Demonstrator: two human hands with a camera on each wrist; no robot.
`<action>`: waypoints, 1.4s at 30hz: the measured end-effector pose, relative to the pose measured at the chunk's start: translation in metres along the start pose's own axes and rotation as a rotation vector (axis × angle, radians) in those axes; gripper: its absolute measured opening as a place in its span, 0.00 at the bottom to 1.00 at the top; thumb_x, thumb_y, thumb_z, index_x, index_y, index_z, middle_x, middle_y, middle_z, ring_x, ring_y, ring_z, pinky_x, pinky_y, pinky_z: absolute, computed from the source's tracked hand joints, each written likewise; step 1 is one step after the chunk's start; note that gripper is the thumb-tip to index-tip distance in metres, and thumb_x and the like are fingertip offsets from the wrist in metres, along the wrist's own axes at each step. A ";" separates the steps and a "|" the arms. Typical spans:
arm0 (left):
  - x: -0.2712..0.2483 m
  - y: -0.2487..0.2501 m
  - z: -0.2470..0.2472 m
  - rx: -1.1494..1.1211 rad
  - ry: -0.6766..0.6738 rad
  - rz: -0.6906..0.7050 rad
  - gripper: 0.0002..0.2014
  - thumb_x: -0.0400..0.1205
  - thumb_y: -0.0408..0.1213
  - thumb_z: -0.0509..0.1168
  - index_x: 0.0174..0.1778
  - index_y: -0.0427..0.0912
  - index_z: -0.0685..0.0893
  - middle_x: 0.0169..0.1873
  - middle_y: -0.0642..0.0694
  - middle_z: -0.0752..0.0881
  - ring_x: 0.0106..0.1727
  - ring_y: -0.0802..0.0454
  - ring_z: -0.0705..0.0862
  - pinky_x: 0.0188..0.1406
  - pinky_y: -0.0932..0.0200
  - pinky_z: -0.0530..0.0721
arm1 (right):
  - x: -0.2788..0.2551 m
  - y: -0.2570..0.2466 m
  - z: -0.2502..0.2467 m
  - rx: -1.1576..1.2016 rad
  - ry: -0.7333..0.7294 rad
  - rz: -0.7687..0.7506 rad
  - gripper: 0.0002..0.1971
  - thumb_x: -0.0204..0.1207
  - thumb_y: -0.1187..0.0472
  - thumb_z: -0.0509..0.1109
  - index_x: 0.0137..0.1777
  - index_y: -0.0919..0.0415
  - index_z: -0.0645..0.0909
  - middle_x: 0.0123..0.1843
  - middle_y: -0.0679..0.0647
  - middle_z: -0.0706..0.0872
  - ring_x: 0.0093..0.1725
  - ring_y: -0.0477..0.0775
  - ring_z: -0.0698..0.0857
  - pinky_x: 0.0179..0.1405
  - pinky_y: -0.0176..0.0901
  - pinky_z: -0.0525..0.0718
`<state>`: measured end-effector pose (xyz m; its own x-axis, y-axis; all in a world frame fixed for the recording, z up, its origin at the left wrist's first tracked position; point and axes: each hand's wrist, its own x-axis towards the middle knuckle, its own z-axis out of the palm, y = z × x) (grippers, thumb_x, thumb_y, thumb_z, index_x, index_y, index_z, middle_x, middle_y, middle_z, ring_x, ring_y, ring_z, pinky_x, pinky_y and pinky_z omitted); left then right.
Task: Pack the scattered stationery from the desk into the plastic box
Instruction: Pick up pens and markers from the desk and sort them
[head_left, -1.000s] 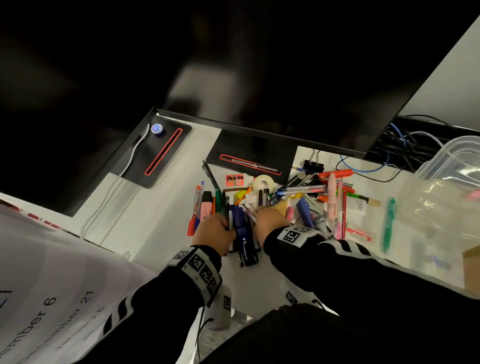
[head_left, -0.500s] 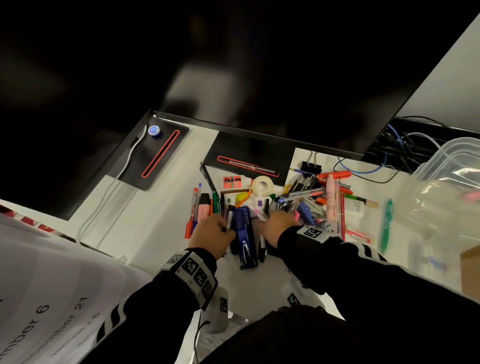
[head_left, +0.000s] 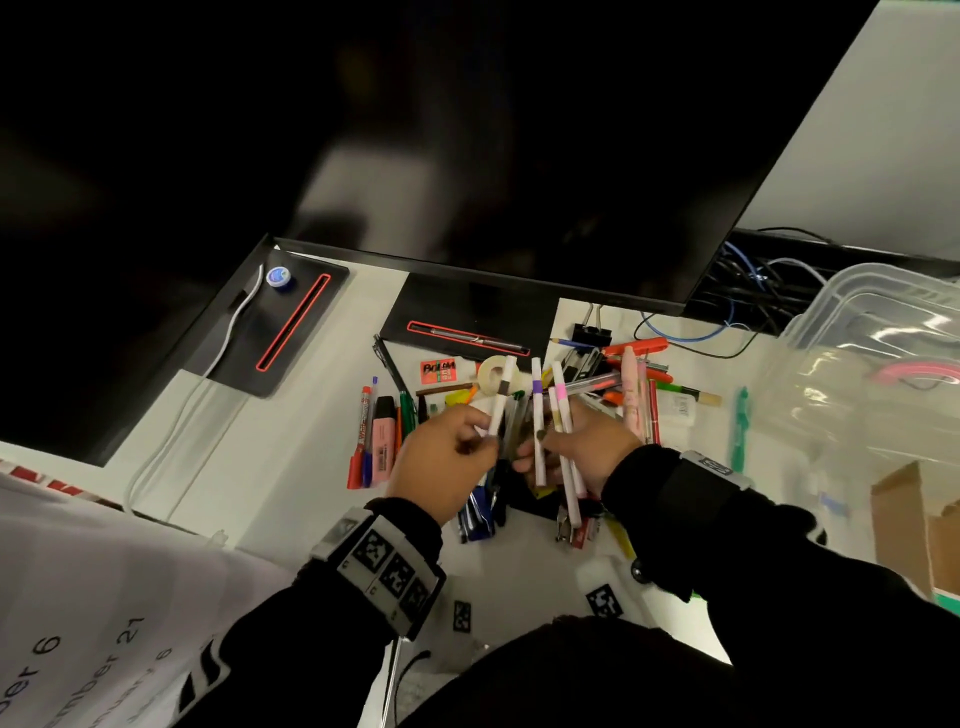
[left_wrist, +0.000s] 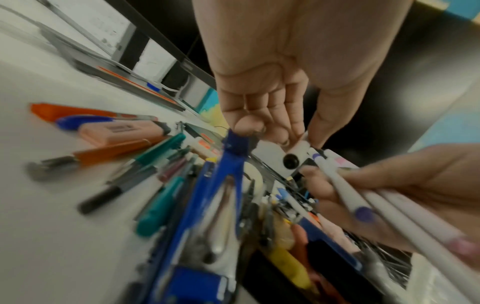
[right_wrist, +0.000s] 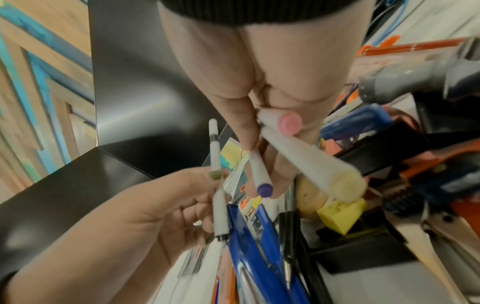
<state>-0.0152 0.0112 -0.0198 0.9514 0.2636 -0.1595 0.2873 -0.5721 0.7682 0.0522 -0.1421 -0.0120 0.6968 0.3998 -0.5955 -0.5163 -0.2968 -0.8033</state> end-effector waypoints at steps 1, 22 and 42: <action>0.000 0.005 0.004 -0.008 -0.029 0.022 0.05 0.78 0.38 0.67 0.48 0.52 0.81 0.32 0.57 0.80 0.36 0.64 0.80 0.43 0.69 0.78 | -0.001 0.001 -0.001 -0.024 0.029 -0.019 0.12 0.81 0.74 0.58 0.60 0.61 0.75 0.43 0.63 0.88 0.39 0.57 0.90 0.47 0.56 0.88; 0.001 0.075 0.050 -0.081 -0.230 0.314 0.15 0.74 0.46 0.73 0.55 0.53 0.81 0.39 0.55 0.80 0.37 0.58 0.80 0.44 0.60 0.83 | -0.049 -0.006 -0.062 0.301 0.251 -0.058 0.07 0.81 0.72 0.61 0.50 0.69 0.81 0.42 0.64 0.85 0.39 0.58 0.84 0.43 0.51 0.85; -0.041 0.177 0.155 0.011 -0.382 0.668 0.28 0.65 0.51 0.78 0.60 0.61 0.78 0.53 0.62 0.72 0.45 0.62 0.75 0.47 0.73 0.76 | -0.155 0.018 -0.207 0.422 0.373 -0.097 0.07 0.81 0.71 0.62 0.56 0.69 0.78 0.48 0.68 0.85 0.52 0.68 0.85 0.55 0.61 0.84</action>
<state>0.0138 -0.2216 0.0267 0.8951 -0.4261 0.1315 -0.3626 -0.5237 0.7709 0.0377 -0.3888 0.0662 0.8399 0.0525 -0.5402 -0.5422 0.1284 -0.8304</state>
